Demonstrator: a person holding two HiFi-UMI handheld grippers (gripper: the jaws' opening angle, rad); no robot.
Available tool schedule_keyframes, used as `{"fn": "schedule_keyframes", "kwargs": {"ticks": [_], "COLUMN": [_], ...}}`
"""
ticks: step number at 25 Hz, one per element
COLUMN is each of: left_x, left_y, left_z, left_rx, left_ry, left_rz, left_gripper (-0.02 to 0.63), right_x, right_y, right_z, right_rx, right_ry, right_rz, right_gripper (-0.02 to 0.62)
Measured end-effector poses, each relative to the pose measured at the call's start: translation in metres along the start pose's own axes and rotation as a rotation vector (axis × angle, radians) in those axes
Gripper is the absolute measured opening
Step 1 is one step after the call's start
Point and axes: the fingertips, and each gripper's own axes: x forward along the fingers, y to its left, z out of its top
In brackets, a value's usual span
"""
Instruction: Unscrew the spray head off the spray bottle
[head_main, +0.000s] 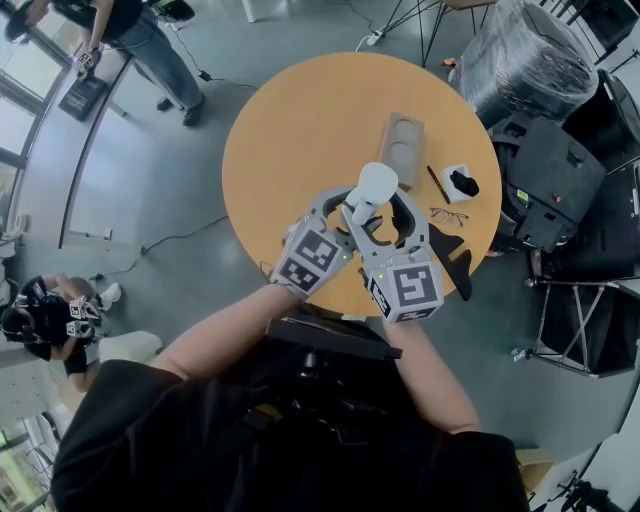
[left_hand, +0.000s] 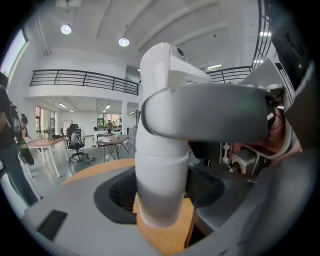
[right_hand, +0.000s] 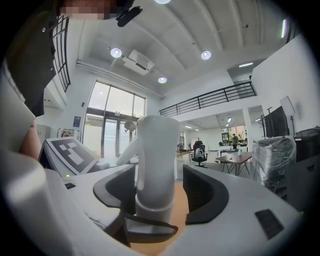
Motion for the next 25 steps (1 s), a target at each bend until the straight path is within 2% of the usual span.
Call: {"fn": "schedule_keyframes", "kwargs": {"ticks": [2,4,8,11,14,16,20,25], "left_x": [0.001,0.001,-0.001,-0.007,-0.014,-0.017,-0.023,-0.024], "left_y": [-0.001,-0.002,-0.005,-0.015,-0.028,-0.036,-0.041,-0.045], "left_z": [-0.001,-0.002,-0.004,-0.002,0.002,0.004,0.002,0.002], "left_rx": [-0.005,-0.009,-0.010,-0.010,0.030,0.058,0.082,0.095], "left_ry": [0.002,-0.003,-0.024,-0.051,-0.082,-0.096,-0.103,-0.109], "left_rz": [-0.011,-0.026,-0.077,-0.179,-0.287,-0.341,-0.393,-0.403], "left_gripper": [0.307,0.307,0.307,0.307,0.307,0.307,0.307,0.307], "right_x": [0.002,0.002,0.000,-0.007,-0.018,-0.026,-0.031,-0.036], "right_y": [0.000,0.003,0.009,0.015,0.022,0.024,0.028,0.027], "right_z": [-0.001,0.000,-0.001,0.004,0.010,0.012,0.013,0.024], "right_rx": [-0.002,-0.012,0.022,0.049,0.048,0.056,0.070,0.085], "right_ry": [-0.004,-0.017,-0.048,-0.067,-0.082,-0.089,-0.092,-0.129], "right_rz": [0.005,0.030,0.153,0.286,0.426,0.491,0.554,0.568], "right_gripper": [0.258,0.249,0.245,0.244,0.244,0.244,0.244,0.242]}}
